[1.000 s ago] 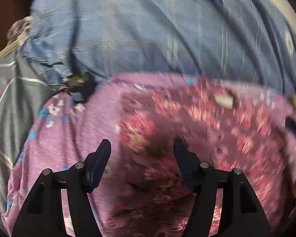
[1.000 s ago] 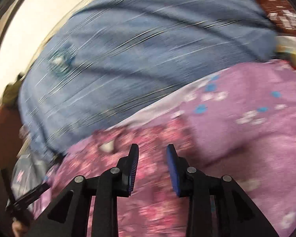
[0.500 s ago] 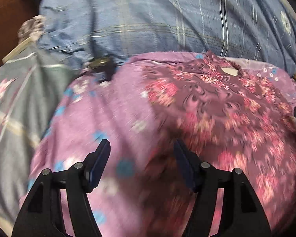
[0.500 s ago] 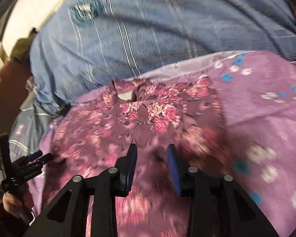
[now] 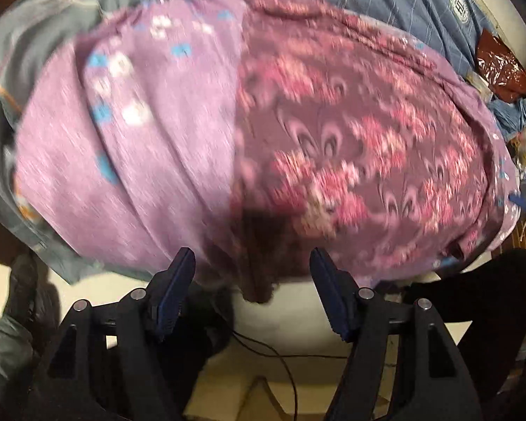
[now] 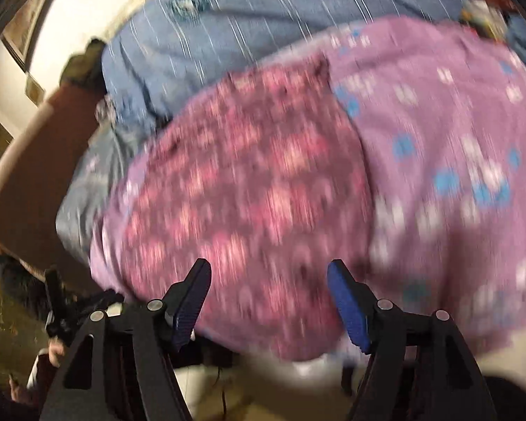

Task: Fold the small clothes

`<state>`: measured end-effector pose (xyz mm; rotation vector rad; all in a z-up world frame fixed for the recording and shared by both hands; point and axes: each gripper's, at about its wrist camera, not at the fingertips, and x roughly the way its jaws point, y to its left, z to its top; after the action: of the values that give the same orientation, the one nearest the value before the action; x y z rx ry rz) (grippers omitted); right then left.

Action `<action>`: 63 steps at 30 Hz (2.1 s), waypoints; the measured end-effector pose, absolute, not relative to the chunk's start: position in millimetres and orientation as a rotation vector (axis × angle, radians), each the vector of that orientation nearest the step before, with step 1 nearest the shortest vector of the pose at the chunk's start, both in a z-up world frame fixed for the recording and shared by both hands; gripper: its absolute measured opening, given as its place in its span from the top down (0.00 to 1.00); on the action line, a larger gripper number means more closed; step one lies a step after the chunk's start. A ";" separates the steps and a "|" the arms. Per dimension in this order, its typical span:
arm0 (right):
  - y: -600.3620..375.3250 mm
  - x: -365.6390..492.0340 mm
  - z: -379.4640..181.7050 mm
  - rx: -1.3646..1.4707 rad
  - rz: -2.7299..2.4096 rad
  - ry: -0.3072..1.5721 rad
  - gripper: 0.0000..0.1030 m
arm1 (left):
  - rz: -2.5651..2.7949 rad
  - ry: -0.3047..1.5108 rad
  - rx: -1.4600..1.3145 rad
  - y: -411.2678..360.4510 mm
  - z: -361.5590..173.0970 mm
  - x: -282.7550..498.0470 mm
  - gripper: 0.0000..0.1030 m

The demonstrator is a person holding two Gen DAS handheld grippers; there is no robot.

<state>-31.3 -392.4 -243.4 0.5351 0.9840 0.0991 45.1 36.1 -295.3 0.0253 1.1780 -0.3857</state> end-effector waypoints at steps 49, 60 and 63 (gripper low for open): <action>-391.3 -80.2 -230.8 0.637 0.220 0.999 0.92 | -0.604 1.321 -0.232 50.5 -285.6 35.0 0.97; -429.0 -33.9 -196.7 0.844 0.323 0.820 0.92 | -0.791 1.122 -0.417 76.4 -166.9 96.7 0.97; -444.1 -3.8 -190.9 0.883 0.327 0.767 0.92 | -0.782 1.089 -0.466 69.2 -153.2 146.4 0.97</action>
<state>-3.8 -444.1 -190.9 0.8830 0.7674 0.3273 146.4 69.2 -153.2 -0.4655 1.0889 -0.7817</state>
